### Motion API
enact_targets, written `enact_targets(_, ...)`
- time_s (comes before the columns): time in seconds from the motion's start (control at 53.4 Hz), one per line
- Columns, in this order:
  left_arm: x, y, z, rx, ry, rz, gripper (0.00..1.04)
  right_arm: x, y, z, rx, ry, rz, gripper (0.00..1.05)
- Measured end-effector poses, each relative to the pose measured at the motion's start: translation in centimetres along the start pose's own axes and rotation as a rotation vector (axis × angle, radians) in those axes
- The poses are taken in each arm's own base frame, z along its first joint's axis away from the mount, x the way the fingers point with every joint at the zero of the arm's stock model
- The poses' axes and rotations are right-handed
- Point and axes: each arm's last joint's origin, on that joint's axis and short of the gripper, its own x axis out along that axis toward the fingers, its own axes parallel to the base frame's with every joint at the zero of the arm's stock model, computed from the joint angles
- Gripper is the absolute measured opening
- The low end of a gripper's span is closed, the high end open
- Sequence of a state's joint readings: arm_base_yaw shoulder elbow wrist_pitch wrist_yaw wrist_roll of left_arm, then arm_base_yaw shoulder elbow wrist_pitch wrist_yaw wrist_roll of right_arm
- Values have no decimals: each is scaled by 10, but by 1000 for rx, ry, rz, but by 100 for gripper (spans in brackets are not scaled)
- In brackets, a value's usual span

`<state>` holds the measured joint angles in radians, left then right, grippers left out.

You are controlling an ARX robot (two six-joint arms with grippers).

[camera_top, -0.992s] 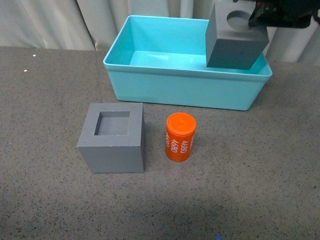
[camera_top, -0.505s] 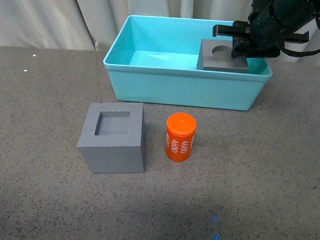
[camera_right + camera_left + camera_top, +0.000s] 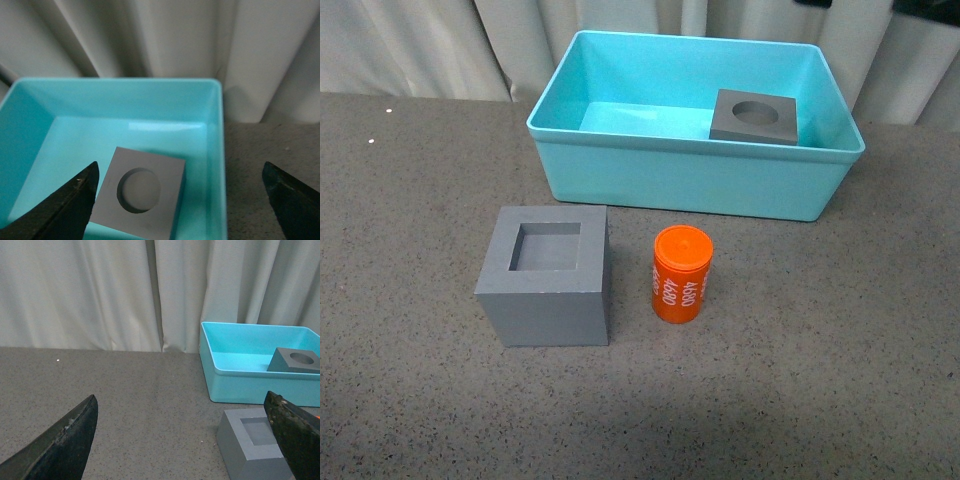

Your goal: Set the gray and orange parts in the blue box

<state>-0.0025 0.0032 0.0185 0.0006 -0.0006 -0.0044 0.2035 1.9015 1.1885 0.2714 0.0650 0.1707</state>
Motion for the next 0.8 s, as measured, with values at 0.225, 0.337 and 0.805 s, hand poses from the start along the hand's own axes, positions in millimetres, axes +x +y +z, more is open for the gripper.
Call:
enact_targets(0.225, 0, 0, 0, 0, 0, 0, 98, -82, -21, -29, -8, -152, -75, 95)
enact_targets(0.337, 0, 0, 0, 0, 0, 0, 98, -106, -30, -54, -54, -111, -104, 95)
enact_targets(0.805, 23, -6, 16, -200, 357, 259, 98, -111, -30, -53, -82, -124, -102, 95)
